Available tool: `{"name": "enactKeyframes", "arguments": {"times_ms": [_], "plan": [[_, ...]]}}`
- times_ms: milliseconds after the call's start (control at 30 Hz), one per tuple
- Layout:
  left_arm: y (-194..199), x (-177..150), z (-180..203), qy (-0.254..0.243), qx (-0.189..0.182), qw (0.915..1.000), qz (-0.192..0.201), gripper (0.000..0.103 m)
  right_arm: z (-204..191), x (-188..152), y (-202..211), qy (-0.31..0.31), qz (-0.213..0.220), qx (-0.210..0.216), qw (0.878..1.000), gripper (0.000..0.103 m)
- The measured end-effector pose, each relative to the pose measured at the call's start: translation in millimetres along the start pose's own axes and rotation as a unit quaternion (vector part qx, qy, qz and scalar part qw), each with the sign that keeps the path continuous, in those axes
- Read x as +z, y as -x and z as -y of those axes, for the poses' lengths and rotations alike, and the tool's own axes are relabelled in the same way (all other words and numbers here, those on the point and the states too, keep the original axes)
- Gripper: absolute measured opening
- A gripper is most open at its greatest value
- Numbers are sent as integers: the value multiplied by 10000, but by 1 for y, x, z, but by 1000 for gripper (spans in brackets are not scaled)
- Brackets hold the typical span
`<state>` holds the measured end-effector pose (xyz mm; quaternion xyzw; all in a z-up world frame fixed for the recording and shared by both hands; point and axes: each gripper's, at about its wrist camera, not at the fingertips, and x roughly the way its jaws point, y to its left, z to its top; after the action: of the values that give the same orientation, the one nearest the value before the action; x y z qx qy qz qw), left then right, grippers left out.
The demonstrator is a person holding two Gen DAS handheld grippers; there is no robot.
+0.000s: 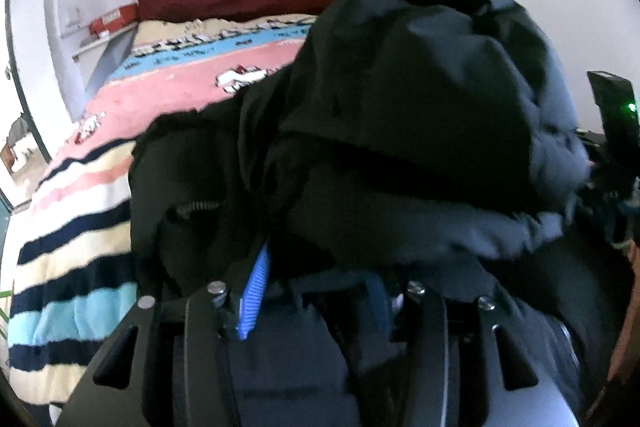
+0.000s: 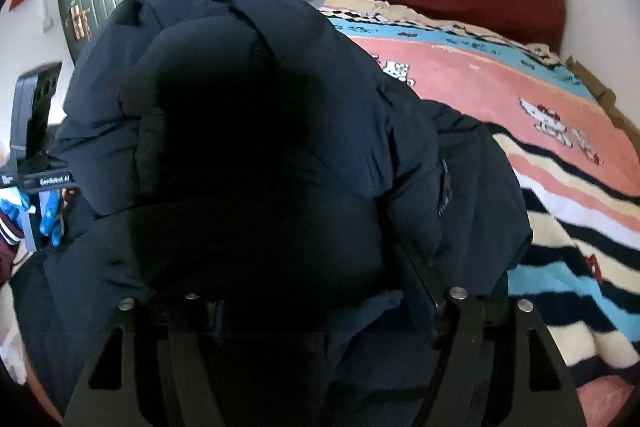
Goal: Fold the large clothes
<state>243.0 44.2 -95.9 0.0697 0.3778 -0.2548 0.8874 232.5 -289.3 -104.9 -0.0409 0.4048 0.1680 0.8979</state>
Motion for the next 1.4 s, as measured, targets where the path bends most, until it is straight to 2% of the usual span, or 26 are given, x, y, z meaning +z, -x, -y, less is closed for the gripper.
{"name": "enactKeyframes", "arguments": {"times_ms": [167, 267, 367, 433, 567, 667, 833, 967, 1067, 1100, 1167, 1233, 1400], "plan": [[29, 1, -11, 232, -446, 9987, -98, 44, 3, -3, 22, -10, -124, 224, 9997, 72], [43, 16, -20, 530, -412, 9977, -46, 47, -1, 3, 42, -14, -48, 423, 9991, 72], [50, 43, -31, 1024, -447, 9937, 48, 49, -8, 22, 59, -72, 187, 664, 9976, 72], [50, 60, -33, 1114, -385, 9929, 180, 49, -13, 39, 65, -52, 348, 710, 9969, 72], [42, 101, -33, 1348, -384, 9893, 399, 49, -26, 82, 64, -64, 617, 710, 9956, 77], [30, 126, -25, 1339, -407, 9889, 493, 49, -31, 111, 50, -151, 727, 707, 9947, 77], [-13, 154, -15, 1260, -357, 9911, 243, 49, -32, 135, 20, -368, 658, 634, 9951, 77], [-40, 132, -4, 1128, -359, 9929, -100, 49, -31, 132, -3, -386, 338, 616, 9968, 77], [-47, 96, 14, 770, -175, 9963, -324, 49, -33, 108, -18, -211, -32, 597, 9980, 77], [-47, 85, 21, 620, -81, 9975, -323, 49, -37, 94, -24, -58, -230, 574, 9981, 77], [-45, 63, 35, 345, 103, 9990, -250, 57, -46, 70, -30, 261, -482, 472, 9974, 78], [-39, 48, 45, 259, 157, 9994, -190, 60, -52, 49, -28, 474, -535, 403, 9966, 78], [-23, 21, 60, 279, 117, 9994, -158, 63, -43, 11, -11, 160, -538, 473, 9973, 78]]}}
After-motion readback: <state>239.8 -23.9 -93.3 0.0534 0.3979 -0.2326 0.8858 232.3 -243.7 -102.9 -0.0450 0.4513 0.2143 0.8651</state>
